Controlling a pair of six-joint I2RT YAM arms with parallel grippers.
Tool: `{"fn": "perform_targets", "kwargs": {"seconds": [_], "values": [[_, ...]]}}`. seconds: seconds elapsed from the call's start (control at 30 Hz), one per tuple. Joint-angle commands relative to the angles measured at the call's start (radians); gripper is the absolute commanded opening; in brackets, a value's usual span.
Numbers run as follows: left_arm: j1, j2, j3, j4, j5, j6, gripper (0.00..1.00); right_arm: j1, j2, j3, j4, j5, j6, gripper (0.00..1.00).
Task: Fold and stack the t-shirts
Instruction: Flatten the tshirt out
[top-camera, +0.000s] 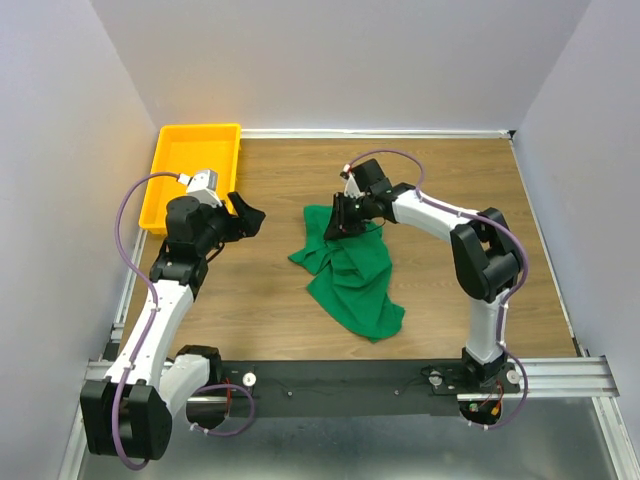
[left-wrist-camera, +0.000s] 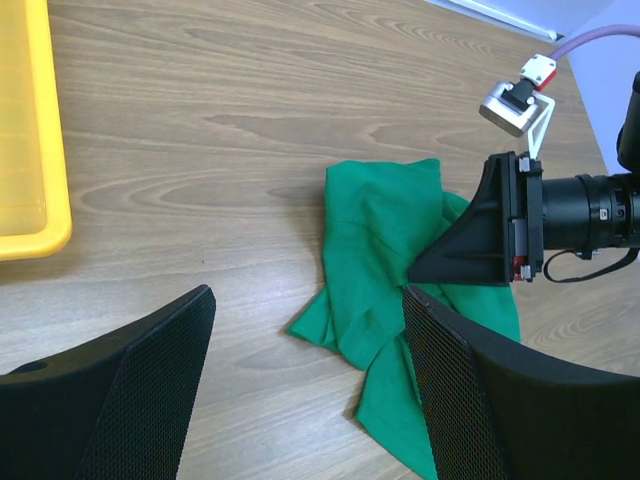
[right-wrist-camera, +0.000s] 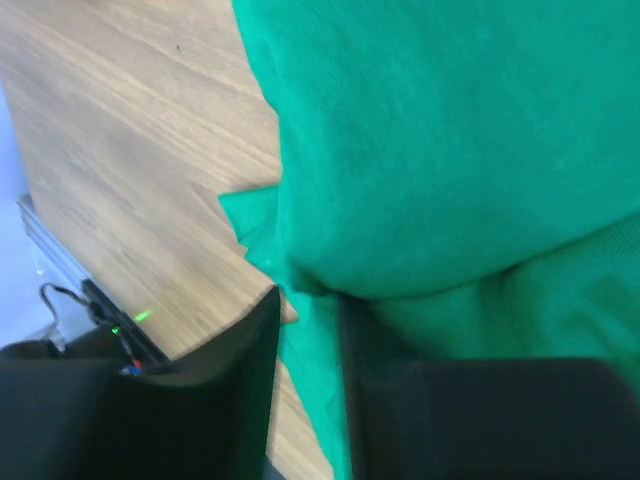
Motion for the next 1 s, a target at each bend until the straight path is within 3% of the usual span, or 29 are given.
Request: {"fn": "perform_targets", "kwargs": {"seconds": [0.0, 0.03, 0.17, 0.7, 0.83, 0.97], "values": [[-0.003, -0.021, -0.011, 0.02, 0.051, -0.016, 0.83, -0.019, 0.004, 0.058, 0.04, 0.056, 0.015, 0.25], [-0.003, -0.021, -0.022, 0.033, 0.062, -0.017, 0.83, -0.023, 0.003, 0.064, 0.045, 0.064, 0.014, 0.16], [-0.003, -0.012, -0.033, 0.058, 0.083, -0.019, 0.83, -0.054, -0.017, 0.083, 0.057, 0.059, -0.009, 0.0], [-0.018, 0.065, -0.051, 0.152, 0.152, -0.022, 0.83, -0.207, -0.214, 0.04, 0.058, -0.008, -0.172, 0.01], [-0.053, 0.164, -0.037, 0.198, 0.215, -0.019, 0.83, -0.313, -0.279, 0.049, 0.039, -0.158, -0.41, 0.01], [-0.141, 0.299, 0.033, 0.199, 0.206, 0.016, 0.81, -0.388, -0.384, -0.011, -0.009, -0.087, -0.609, 0.01]]}}
